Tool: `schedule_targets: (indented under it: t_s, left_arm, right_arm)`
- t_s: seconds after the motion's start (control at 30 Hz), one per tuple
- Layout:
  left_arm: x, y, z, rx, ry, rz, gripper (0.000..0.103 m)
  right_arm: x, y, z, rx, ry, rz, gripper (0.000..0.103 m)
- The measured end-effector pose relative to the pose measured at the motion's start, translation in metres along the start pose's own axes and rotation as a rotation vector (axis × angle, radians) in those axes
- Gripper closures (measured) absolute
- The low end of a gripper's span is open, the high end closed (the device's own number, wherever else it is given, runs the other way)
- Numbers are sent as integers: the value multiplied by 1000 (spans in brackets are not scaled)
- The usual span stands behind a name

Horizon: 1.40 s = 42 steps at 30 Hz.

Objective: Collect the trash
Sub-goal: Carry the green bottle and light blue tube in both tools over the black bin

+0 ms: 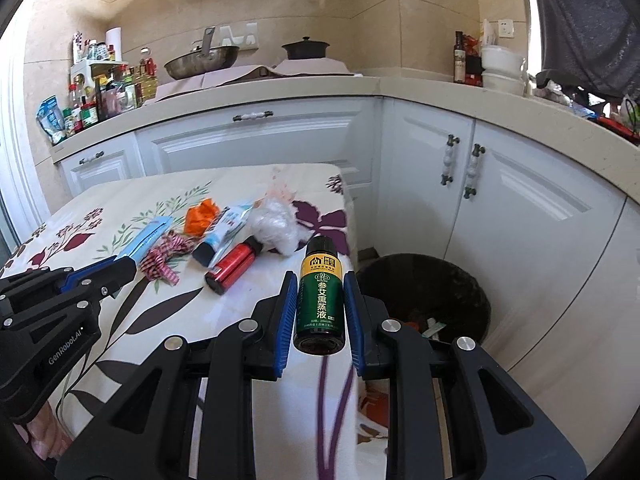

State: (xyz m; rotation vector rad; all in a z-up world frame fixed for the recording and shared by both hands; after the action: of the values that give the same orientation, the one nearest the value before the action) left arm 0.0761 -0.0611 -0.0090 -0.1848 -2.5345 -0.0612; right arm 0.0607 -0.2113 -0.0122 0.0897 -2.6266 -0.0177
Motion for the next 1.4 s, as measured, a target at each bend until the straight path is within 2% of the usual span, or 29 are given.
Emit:
schedule_targets:
  t_s: [0.33,0.73,1.4]
  left_arm:
    - [-14,-41,-25,-37,-18,74,92]
    - [-39,-97,-53,-96,-28,128,92]
    - [-106,-158,-76,-139,3,117,92]
  right_arm:
    - [6,-40,-18,-19,-43,95,80]
    - [-5,-95,-41,-34,-87,183,80]
    - [-50,-155,-52,-69,-103,243,80]
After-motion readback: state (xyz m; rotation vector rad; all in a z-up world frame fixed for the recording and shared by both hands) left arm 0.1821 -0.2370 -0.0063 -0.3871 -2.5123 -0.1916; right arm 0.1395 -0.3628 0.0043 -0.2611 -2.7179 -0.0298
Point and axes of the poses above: each gripper's, at about its wrist camera, not at the fingertips, and x roughly against the way its jaws point, y to its left, z to its underside, the point moved 2 cm from there along -x, roughly the way its jaws point, and after that the axes turned 2 degrees about -y, right-handed, at the moved point
